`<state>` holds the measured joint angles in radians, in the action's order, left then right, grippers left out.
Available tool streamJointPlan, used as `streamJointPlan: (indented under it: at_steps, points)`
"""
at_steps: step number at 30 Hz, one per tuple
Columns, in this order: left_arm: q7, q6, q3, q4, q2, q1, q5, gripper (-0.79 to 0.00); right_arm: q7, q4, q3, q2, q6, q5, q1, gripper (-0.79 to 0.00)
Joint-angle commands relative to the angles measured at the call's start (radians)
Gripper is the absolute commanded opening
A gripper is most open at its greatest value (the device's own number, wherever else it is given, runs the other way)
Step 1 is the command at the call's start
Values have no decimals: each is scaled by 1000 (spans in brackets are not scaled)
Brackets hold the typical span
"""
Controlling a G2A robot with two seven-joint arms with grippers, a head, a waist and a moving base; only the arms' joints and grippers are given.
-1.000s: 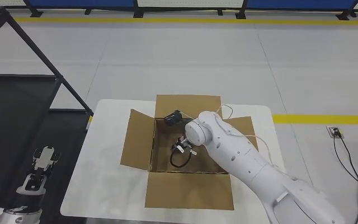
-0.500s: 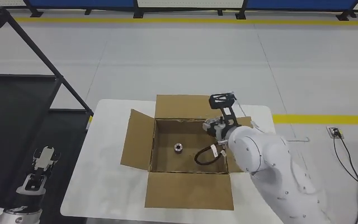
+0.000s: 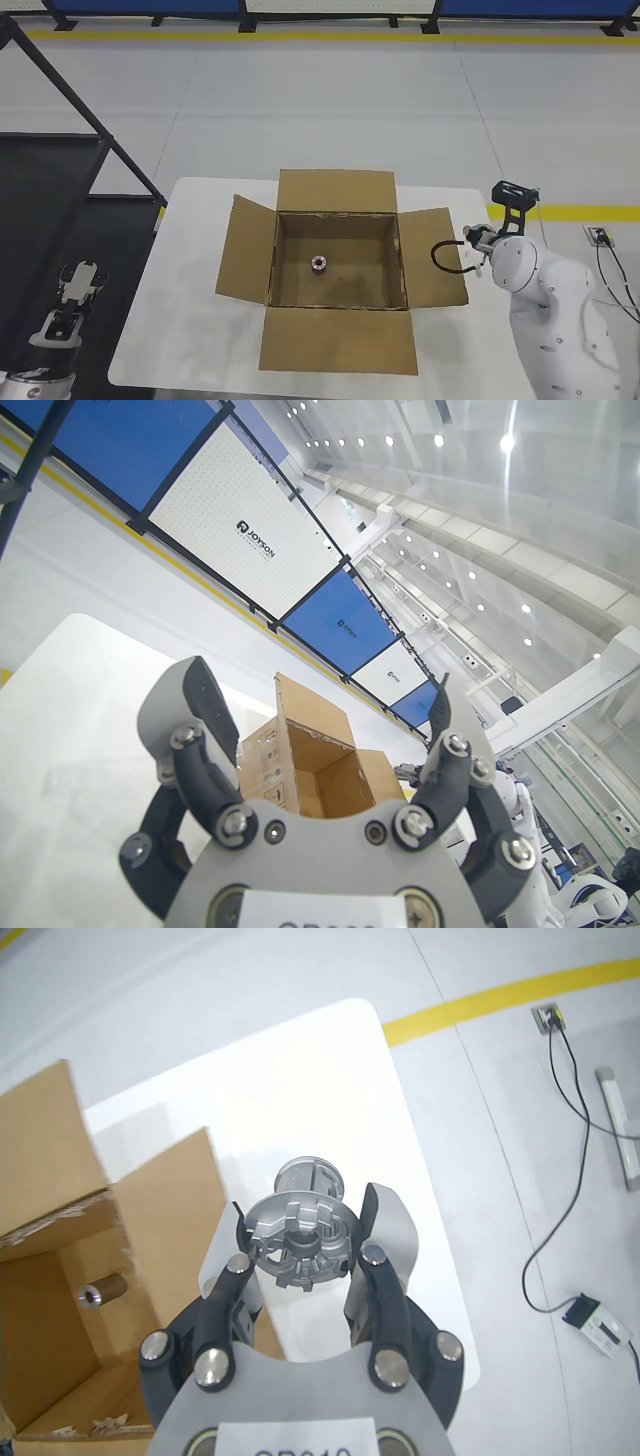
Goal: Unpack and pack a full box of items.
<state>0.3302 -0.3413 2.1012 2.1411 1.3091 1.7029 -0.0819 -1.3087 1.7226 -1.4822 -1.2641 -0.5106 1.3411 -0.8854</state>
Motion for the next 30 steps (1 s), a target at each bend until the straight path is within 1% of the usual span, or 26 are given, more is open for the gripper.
streamJointPlan:
  at_steps: [1, 6, 9, 12, 16, 21, 24, 25, 26, 27, 28, 29, 30]
  points:
    - [0, 0, 0, 0, 0, 0, 0, 0, -43, -62, -26, -1, 42, -17, 5, -785]
    - [0, 0, 0, 0, 0, 0, 0, 0, -157, -226, -78, -1, 156, -54, 40, -785]
    - [0, 0, 0, 0, 0, 0, 0, 0, -193, -280, -95, -2, 192, -66, 55, -785]
    - [0, 0, 0, 0, 0, 0, 0, 0, -214, -302, -96, -3, 213, -81, 59, -785]
    - [0, 0, 0, 0, 0, 0, 0, 0, -199, -332, -84, -5, 199, -89, 56, -785]
    - [0, 0, 0, 0, 0, 0, 0, 0, -144, -391, -62, -9, 163, -87, 61, -785]
    - [0, 0, 0, 0, 0, 0, 0, 0, -121, -426, -48, -11, 159, -99, 72, -785]
    - [0, 0, 0, 0, 0, 0, 0, 0, -114, -437, -46, -11, 159, -101, 75, -677]
    - [0, 0, 0, 0, 0, 0, 0, 0, -108, -447, -44, -11, 159, -104, 79, -619]
    - [0, 0, 0, 0, 0, 0, 0, 0, -103, -456, -43, -11, 160, -108, 82, -542]
    - [0, 0, 0, 0, 0, 0, 0, 0, -97, -465, -39, -12, 158, -111, 83, -505]
    - [0, 0, 0, 0, 0, 0, 0, 0, -91, -473, -36, -12, 156, -112, 86, -449]
    - [0, 0, 0, 0, 0, 0, 0, 0, -85, -483, -35, -12, 155, -113, 89, -425]
